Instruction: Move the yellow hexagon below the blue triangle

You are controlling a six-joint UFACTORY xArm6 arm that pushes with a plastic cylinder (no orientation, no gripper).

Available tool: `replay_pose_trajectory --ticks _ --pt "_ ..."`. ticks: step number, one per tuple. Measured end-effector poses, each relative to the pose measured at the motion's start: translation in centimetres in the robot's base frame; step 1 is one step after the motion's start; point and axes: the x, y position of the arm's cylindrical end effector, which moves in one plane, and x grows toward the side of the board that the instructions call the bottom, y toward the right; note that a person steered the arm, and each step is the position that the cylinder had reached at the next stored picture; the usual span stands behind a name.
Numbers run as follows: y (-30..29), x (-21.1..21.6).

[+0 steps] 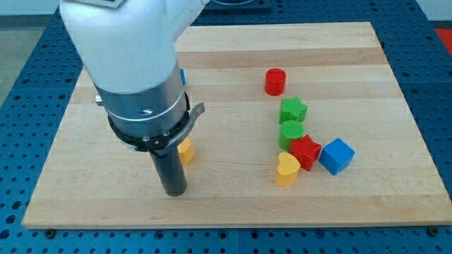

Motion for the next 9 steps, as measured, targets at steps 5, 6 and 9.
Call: replay_pose_trajectory --ticks 5,6,9 --pt "-1.4 -8.9" --pt "-2.1 -4.7" --pt "-5.8 -11.3"
